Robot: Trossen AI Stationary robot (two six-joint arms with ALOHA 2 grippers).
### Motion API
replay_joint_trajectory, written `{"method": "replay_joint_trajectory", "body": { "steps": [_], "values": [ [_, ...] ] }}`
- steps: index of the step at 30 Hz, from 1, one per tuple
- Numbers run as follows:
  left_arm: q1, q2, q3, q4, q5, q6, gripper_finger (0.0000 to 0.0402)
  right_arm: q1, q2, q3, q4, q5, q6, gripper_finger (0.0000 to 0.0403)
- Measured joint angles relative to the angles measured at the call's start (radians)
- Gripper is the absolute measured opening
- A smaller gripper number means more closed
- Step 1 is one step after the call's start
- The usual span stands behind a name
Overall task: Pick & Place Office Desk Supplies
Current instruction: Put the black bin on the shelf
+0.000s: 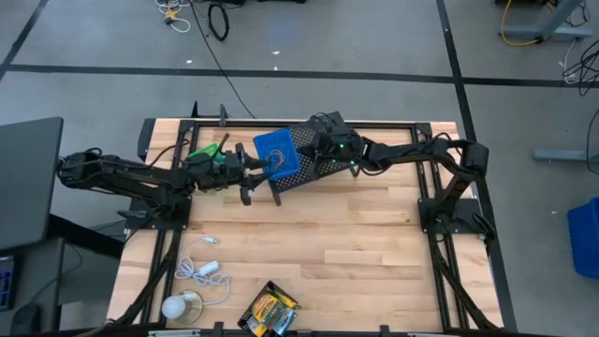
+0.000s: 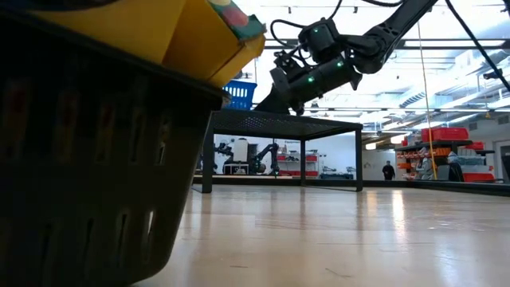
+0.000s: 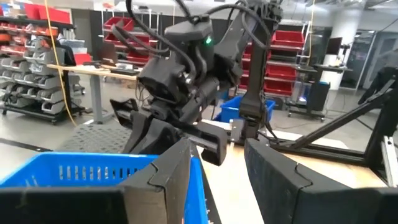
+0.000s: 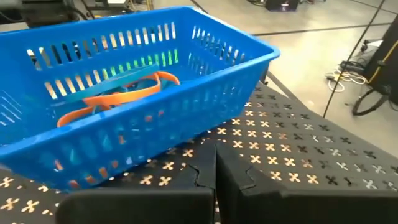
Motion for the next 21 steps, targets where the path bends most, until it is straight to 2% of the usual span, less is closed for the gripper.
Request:
{"method": "replay_joint_trajectory", "body": {
  "steps": [3, 6, 10, 12, 16, 21],
  "values": [
    [0.0, -0.004, 0.0, 0.007, 0.0, 0.0, 0.0162, -0.018, 0.0, 0.0, 0.001, -0.016, -0.007, 0.0],
    [0.0, -0.01, 0.0, 0.0, 0.006, 0.0, 0.0162, -0.02, -0.002, 0.0, -0.005, 0.013, -0.008, 0.0],
    [0.0, -0.048, 0.0, -0.02, 0.076, 0.001, 0.0162, 0.026, -0.035, 0.0, -0.105, 0.024, -0.037, 0.0],
    [-0.007, -0.078, 0.0, -0.048, 0.113, 0.017, 0.0162, 0.071, -0.065, 0.0, -0.199, 0.071, -0.075, 0.0],
    [-0.038, -0.151, 0.0, -0.124, 0.123, 0.07, 0.0162, 0.194, -0.153, 0.0, -0.364, 0.2, -0.139, 0.0],
    [-0.077, -0.218, 0.0, -0.253, 0.123, 0.062, 0.0162, 0.356, -0.237, 0.0, -0.434, 0.198, -0.066, 0.0]
  ]
}}
